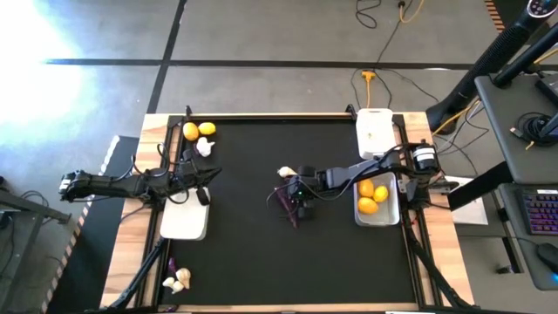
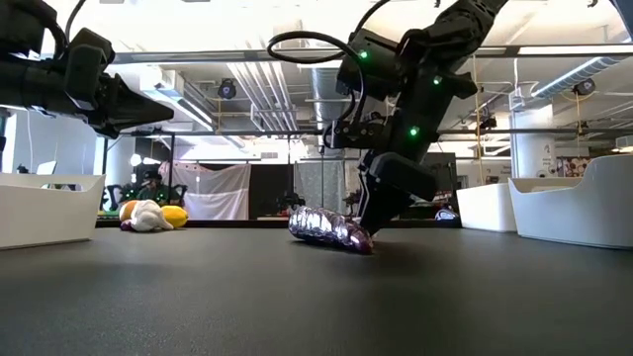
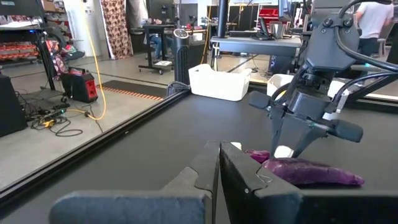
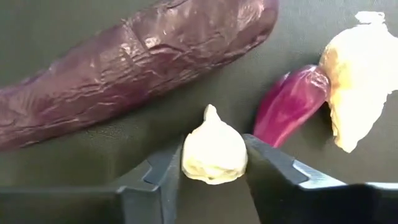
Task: Sort produce into baskets
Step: Put the garlic into the top white bin
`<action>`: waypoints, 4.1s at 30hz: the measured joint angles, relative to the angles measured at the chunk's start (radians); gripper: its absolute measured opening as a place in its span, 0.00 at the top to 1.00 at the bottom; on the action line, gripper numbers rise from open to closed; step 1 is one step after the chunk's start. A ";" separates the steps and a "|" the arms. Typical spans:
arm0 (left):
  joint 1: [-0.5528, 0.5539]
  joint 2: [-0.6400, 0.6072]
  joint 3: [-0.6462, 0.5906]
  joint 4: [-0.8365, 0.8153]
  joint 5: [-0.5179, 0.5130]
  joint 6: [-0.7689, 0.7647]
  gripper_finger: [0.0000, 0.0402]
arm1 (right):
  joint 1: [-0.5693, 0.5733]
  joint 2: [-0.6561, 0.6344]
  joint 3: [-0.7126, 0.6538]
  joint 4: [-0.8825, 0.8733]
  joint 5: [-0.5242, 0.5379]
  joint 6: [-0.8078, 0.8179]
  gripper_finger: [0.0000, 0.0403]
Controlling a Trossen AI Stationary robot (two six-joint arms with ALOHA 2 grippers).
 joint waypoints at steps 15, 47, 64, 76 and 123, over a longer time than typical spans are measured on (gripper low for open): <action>0.000 0.005 0.000 0.001 0.000 0.000 1.00 | -0.195 -0.276 0.195 -0.673 0.570 -0.154 0.76; 0.000 0.005 0.000 0.000 0.000 0.000 1.00 | -0.946 -0.104 0.046 -0.718 0.191 -0.017 0.65; 0.000 0.005 0.000 0.000 0.000 0.000 1.00 | -0.745 -0.533 0.067 -0.958 -0.090 0.014 0.44; 0.000 0.005 0.000 0.000 0.000 0.000 1.00 | -0.248 -1.109 -0.315 -0.335 -0.293 0.279 0.46; 0.000 0.013 0.000 0.000 0.000 0.000 1.00 | -0.185 0.047 0.092 0.086 -0.082 -0.010 0.46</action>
